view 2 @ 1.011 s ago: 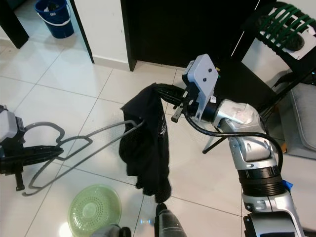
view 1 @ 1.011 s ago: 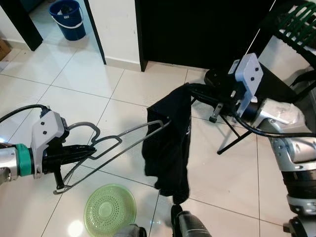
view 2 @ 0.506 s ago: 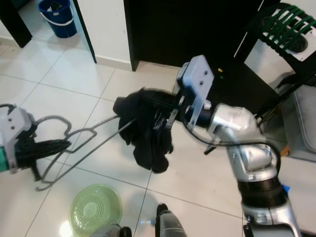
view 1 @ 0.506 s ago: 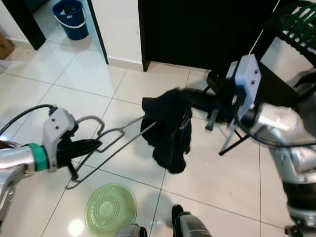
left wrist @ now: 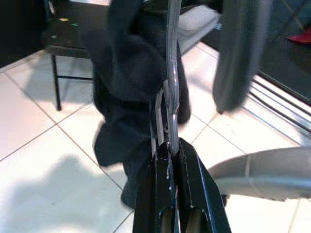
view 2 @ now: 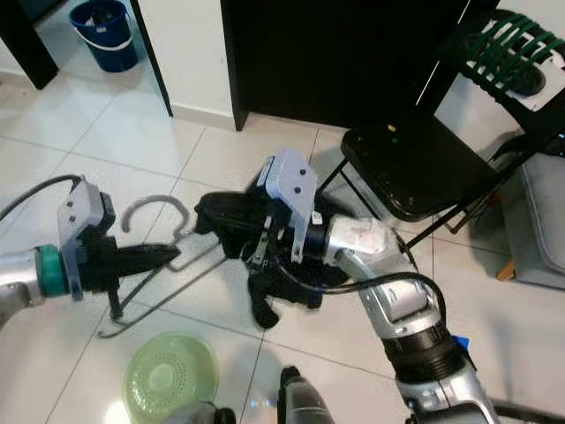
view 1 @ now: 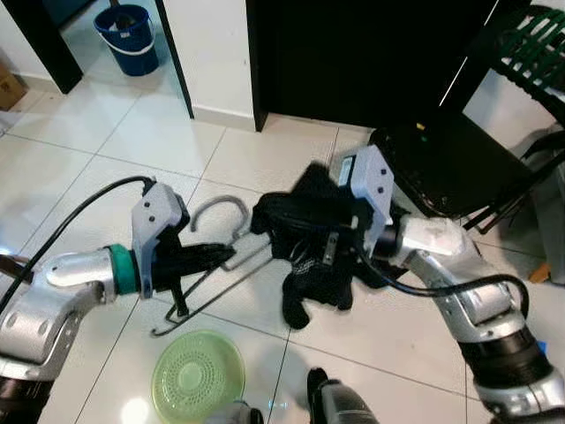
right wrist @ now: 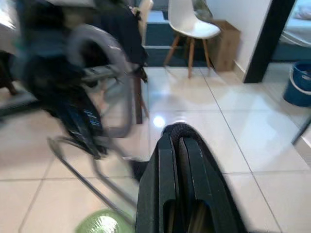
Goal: Hang hanger
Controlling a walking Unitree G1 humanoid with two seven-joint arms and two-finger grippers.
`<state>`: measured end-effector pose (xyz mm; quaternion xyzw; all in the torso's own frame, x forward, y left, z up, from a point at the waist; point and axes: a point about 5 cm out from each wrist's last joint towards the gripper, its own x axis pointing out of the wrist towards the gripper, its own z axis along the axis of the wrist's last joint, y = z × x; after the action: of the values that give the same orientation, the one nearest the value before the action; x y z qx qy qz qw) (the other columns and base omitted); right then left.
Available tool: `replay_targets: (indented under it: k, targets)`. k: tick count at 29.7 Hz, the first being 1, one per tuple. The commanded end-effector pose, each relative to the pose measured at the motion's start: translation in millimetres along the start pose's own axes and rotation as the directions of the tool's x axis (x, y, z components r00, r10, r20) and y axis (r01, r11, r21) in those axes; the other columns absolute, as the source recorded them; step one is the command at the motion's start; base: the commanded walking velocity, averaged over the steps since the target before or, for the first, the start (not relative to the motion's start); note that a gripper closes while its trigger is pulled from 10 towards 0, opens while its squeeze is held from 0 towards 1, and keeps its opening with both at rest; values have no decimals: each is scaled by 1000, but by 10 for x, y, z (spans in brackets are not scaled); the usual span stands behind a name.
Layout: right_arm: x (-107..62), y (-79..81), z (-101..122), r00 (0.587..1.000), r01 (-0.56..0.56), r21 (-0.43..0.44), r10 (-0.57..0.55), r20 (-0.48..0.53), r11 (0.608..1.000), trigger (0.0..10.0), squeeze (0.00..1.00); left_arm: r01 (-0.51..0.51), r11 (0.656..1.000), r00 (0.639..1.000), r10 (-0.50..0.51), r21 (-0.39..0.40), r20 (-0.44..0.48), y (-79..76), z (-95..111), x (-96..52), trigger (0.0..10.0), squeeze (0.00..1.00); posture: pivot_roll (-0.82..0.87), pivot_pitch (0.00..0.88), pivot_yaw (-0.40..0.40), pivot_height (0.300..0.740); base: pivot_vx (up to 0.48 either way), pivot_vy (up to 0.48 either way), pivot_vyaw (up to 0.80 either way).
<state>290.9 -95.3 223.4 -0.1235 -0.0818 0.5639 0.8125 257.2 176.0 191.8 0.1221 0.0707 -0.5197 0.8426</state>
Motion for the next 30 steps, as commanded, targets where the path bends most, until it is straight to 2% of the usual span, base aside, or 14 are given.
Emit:
replay_targets:
  k: [1,2,4,5,9,18,21,22,24,26,29,30]
  targets:
    - [19,1,50,1000,-5,-24,5,21,1000,10000,0,56,998,998,-56,-6,5,-76,0,25,10000,0,24,117,89,740,0,0,0]
    - [19,1,50,1000,-5,-24,5,21,1000,10000,0,56,998,998,-56,-6,5,-76,0,25,10000,0,24,117,89,740,0,0,0]
    - [-71,-91,83,1000,8,-51,-8,5,999,10000,0,74,997,997,-73,9,-27,-125,-25,-80,10000,0,22,123,72,740,0,0,0]
    - [-71,-91,83,1000,8,-51,-8,5,999,10000,0,74,997,997,-73,9,-27,-125,-25,-80,10000,0,22,123,72,740,0,0,0]
    - [-201,-172,147,1000,-2,-83,1,-11,997,10000,0,50,999,996,-49,21,-78,-107,-46,-250,10000,0,22,127,60,740,0,0,0]
    - [-201,-101,252,998,-61,-56,62,24,997,10000,0,7,999,997,-4,40,-73,-56,-36,-271,10000,0,12,126,45,740,0,0,0]
    - [-178,-21,315,991,-122,-35,123,50,992,10000,0,9,999,999,-7,47,-44,-51,11,-245,10000,0,10,125,41,740,0,0,0]
    - [-169,37,341,983,-173,-26,175,56,985,10000,0,17,998,1000,-16,53,-25,-53,54,-231,10000,0,6,124,34,740,0,0,0]
    - [-169,37,341,983,-173,-26,175,56,985,10000,0,17,998,1000,-16,53,-25,-53,54,-231,10000,0,6,124,34,740,0,0,0]
    - [-205,171,380,944,-328,-19,328,26,945,10000,0,86,991,996,-88,97,19,-115,236,-219,10000,0,5,121,19,740,0,0,0]
    - [-245,193,380,926,-377,-26,377,-8,926,10000,0,129,983,991,-132,132,14,-158,314,-252,10000,0,8,120,17,740,0,0,0]
    - [-302,179,357,914,-405,-39,402,-62,914,10000,0,159,975,987,-160,157,-3,-183,380,-321,10000,0,14,120,19,740,0,0,0]
